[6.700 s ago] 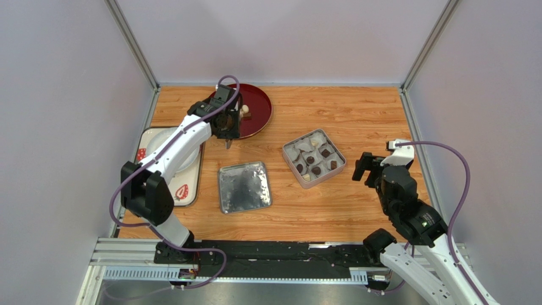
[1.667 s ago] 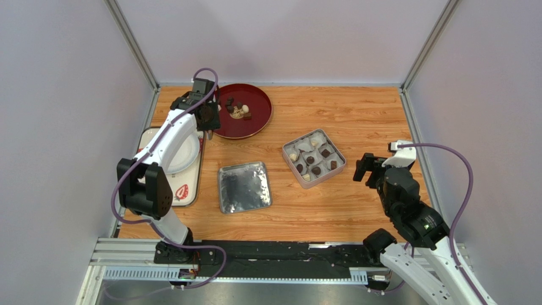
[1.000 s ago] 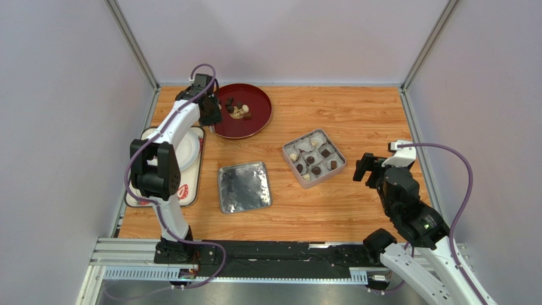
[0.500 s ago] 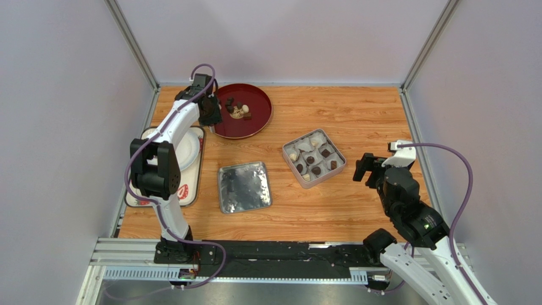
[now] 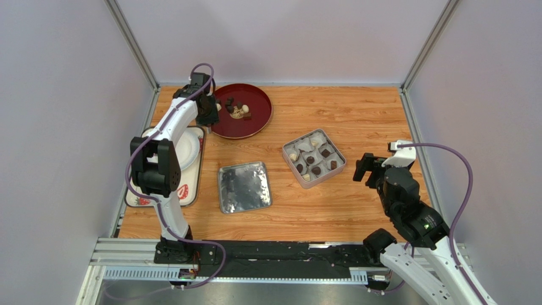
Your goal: Pack the chocolate
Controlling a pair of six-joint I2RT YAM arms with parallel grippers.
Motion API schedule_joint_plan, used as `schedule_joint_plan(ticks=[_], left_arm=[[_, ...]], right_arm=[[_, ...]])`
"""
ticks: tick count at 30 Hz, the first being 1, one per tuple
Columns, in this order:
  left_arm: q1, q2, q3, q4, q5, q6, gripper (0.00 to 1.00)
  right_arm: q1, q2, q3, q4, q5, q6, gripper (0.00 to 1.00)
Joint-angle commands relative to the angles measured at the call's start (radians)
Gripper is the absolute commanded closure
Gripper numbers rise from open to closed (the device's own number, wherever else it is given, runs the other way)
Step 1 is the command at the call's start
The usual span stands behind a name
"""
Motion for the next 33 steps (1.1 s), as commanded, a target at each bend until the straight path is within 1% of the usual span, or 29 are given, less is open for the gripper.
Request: schedule_joint_plan(ticks=[1, 9, 18, 21, 25, 29, 33], left_arm=[[0.012, 0.009, 0.052, -0.036, 0.0, 0.028, 0.53], [0.012, -0.027, 0.02, -0.039, -0.022, 0.026, 0.53], [0.014, 0.01, 0.049, -0.037, -0.023, 0.018, 0.53], [0.014, 0.01, 0.052, -0.045, -0.005, 0.015, 0.55], [0.012, -0.042, 0.024, -0.054, 0.023, 0.015, 0.64], [0.009, -0.114, -0.034, -0.053, 0.084, 0.028, 0.66], [-0.015, -0.188, -0.112, -0.056, 0.109, 0.055, 0.67]], right_arm=[[0.001, -0.003, 0.004, 0.04, 0.0, -0.014, 0.15], [0.001, -0.003, 0.004, 0.04, -0.003, -0.013, 0.15], [0.001, -0.006, 0.004, 0.04, -0.001, -0.014, 0.15], [0.001, -0.006, 0.002, 0.038, -0.001, -0.013, 0.15], [0.001, -0.006, 0.004, 0.038, -0.003, -0.014, 0.16], [0.001, -0.004, 0.004, 0.04, -0.008, -0.011, 0.16], [0.001, -0.009, 0.004, 0.041, -0.009, -0.013, 0.16]])
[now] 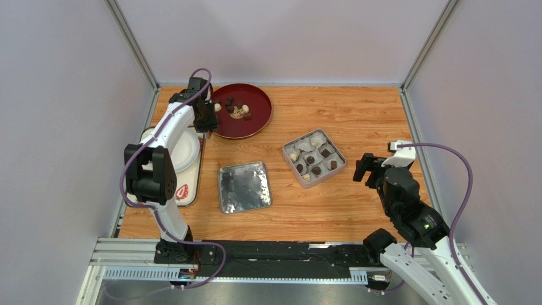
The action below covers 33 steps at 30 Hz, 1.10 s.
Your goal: Pack the chocolate
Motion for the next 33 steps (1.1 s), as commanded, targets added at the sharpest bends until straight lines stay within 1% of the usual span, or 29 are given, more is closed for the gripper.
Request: schedule_joint_plan(ticks=[1, 6, 8, 12, 24, 30, 33], left_arm=[[-0.032, -0.152, -0.057, -0.012, 0.052, 0.04, 0.67], [-0.066, -0.221, -0.11, -0.016, 0.061, 0.06, 0.67], [-0.077, -0.246, -0.111, -0.017, 0.06, 0.066, 0.67], [-0.106, -0.277, -0.093, -0.017, 0.099, 0.076, 0.67], [-0.339, -0.304, -0.028, -0.042, 0.147, 0.031, 0.66], [-0.462, -0.271, 0.019, -0.04, 0.175, 0.016, 0.66], [-0.499, -0.248, 0.039, -0.042, 0.192, 0.011, 0.66]], right_arm=[[0.0, -0.007, 0.005, 0.04, -0.003, -0.011, 0.16], [0.001, -0.009, 0.005, 0.042, -0.005, -0.009, 0.16], [0.001, -0.01, 0.005, 0.04, -0.005, -0.009, 0.16], [0.001, -0.014, 0.004, 0.042, -0.005, -0.009, 0.16], [0.001, -0.015, 0.007, 0.039, 0.002, -0.009, 0.17], [0.001, -0.02, 0.007, 0.039, 0.003, -0.009, 0.17], [0.0, -0.021, 0.007, 0.039, 0.005, -0.009, 0.17]])
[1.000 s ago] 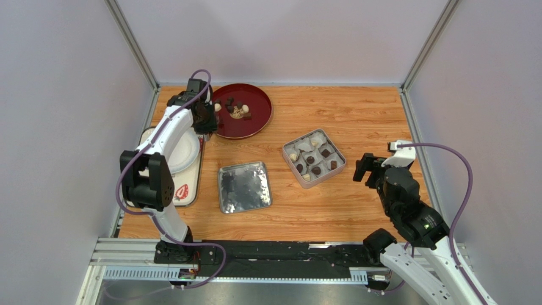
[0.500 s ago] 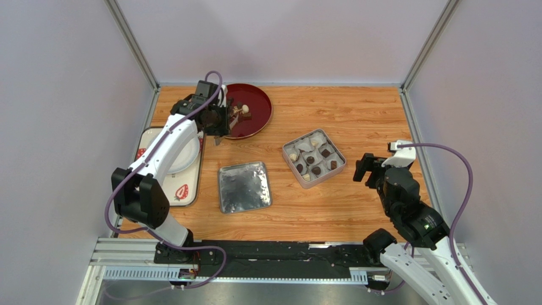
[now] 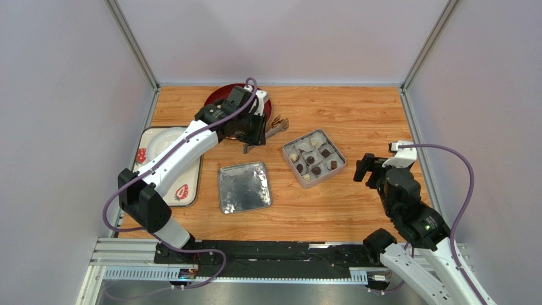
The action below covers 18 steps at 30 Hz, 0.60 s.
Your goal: Pack the chocolate
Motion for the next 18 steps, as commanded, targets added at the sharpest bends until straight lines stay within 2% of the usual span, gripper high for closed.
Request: schedule_joint_plan(ticks=[1, 18], left_arm=[[-0.049, 0.015, 0.067, 0.017, 0.039, -0.025, 0.66], [-0.183, 0.115, 0.094, 0.04, 0.01, -0.054, 0.66]], right_arm=[[0.001, -0.016, 0.007, 0.037, 0.006, -0.009, 0.17], [0.001, -0.013, 0.004, 0.039, 0.007, -0.009, 0.17]])
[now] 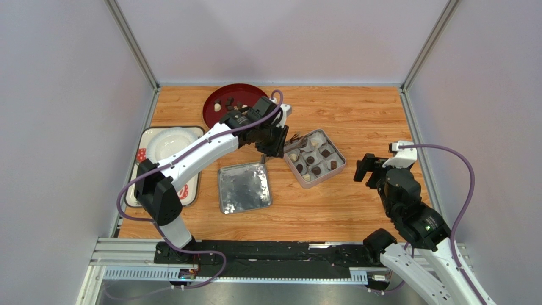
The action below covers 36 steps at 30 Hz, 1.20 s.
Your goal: Pack the chocolate
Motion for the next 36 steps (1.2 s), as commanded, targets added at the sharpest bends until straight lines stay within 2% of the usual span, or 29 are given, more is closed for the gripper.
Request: schedule_joint_plan(ticks=[1, 23, 36], left_arm=[[-0.019, 0.015, 0.056, 0.033, -0.016, -0.011, 0.66], [-0.03, 0.125, 0.111, 0.052, -0.023, 0.004, 0.64], [-0.031, 0.139, 0.12, 0.051, -0.007, 0.001, 0.57]], right_arm=[[0.001, -0.005, 0.005, 0.039, 0.007, -0.008, 0.17], [0.001, -0.005, 0.005, 0.039, 0.007, -0.009, 0.17], [0.001, -0.007, 0.005, 0.039, 0.009, -0.009, 0.17]])
